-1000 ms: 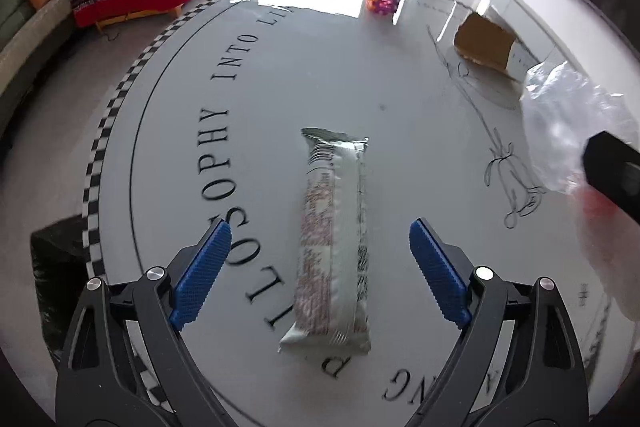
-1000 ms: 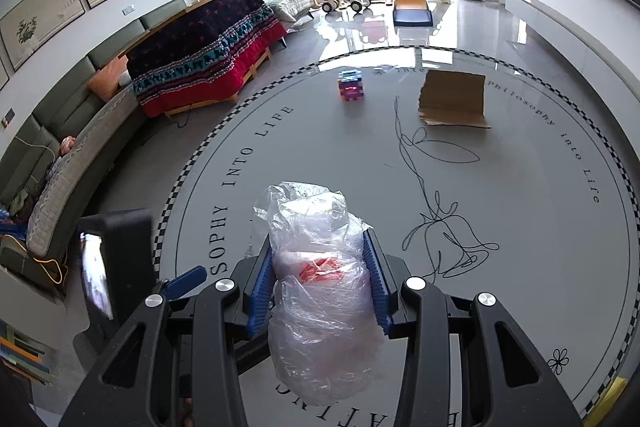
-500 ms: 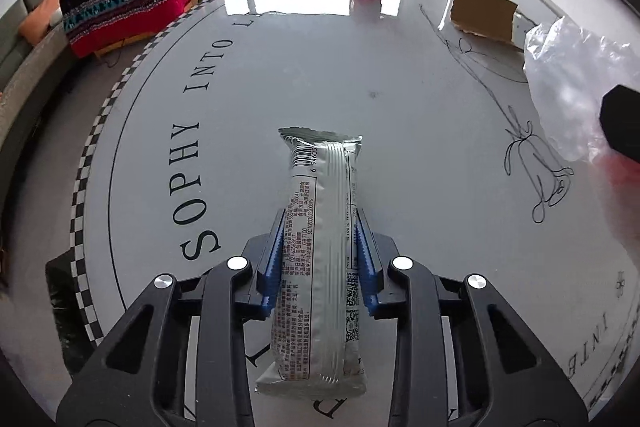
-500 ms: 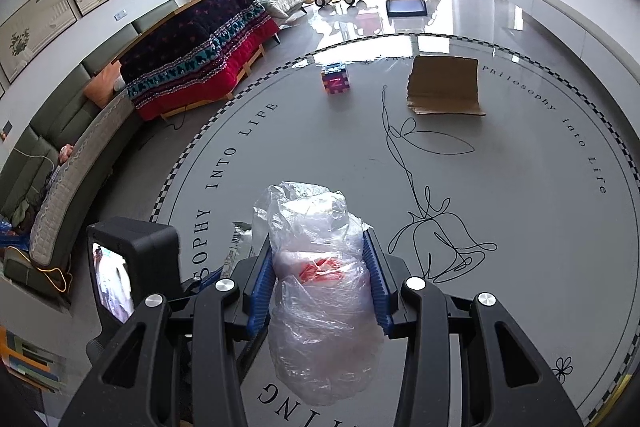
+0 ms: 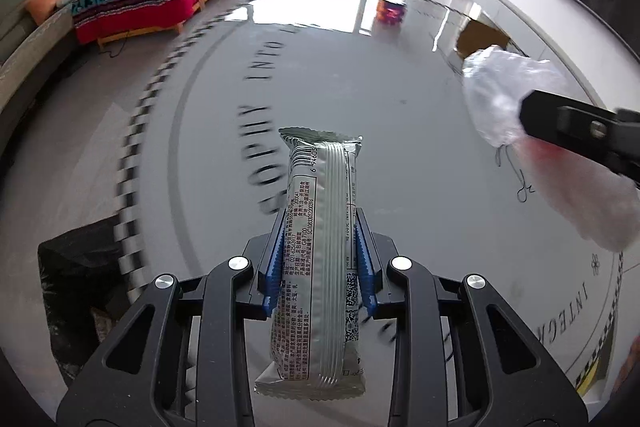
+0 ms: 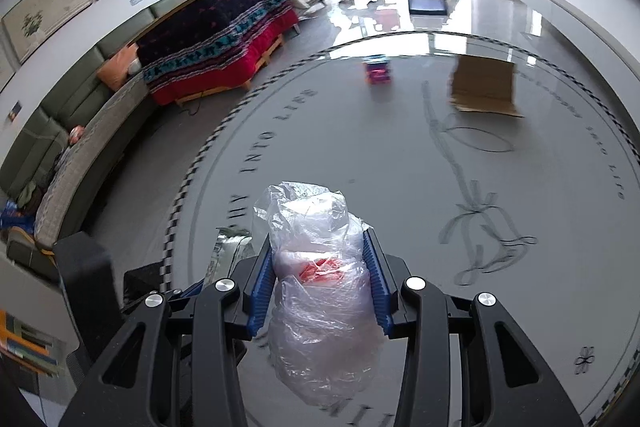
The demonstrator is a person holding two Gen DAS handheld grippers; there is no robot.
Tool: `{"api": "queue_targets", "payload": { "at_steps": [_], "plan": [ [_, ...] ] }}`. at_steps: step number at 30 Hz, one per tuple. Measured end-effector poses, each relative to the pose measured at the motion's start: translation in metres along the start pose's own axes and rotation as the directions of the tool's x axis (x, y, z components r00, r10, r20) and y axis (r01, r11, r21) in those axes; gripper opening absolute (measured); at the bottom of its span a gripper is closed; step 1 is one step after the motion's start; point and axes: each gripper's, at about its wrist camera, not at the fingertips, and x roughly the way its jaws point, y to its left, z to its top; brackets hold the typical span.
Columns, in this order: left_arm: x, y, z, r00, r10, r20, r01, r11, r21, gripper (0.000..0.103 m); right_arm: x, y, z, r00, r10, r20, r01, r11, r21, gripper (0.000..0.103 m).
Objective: Collect trash
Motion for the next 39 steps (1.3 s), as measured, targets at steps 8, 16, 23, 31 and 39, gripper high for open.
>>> {"api": "queue_targets", "payload": {
  "at_steps": [8,16,23,31,39],
  "plan": [
    [-0.037,0.082,-0.028,0.996,0.082,0.041,-0.077,0.991,-0.109,0.03,0.016,0.088,-0.008,0.992,0.114,-0.055,-0.119,0.987,-0.111,0.043],
    [-0.068,0.175,-0.075,0.977,0.214,0.022,-0.2,0.941,-0.275,0.03,0.042,0.204,-0.03,0.943,0.268,-0.198,-0.312,0.918,-0.243,0.043],
    [-0.095,0.256,-0.121,0.944,0.325,-0.05,-0.31,0.829,-0.466,0.036,0.068,0.3,-0.056,0.879,0.34,-0.333,-0.447,0.831,-0.331,0.053],
    [-0.124,0.301,-0.147,0.899,0.429,-0.09,-0.39,0.689,-0.611,0.097,0.074,0.335,-0.07,0.888,0.308,-0.343,-0.432,0.816,-0.385,0.071],
    [-0.126,0.291,-0.147,0.909,0.413,-0.064,-0.371,0.729,-0.576,0.097,0.063,0.306,-0.063,0.901,0.308,-0.305,-0.409,0.837,-0.363,0.071]
  ]
}}
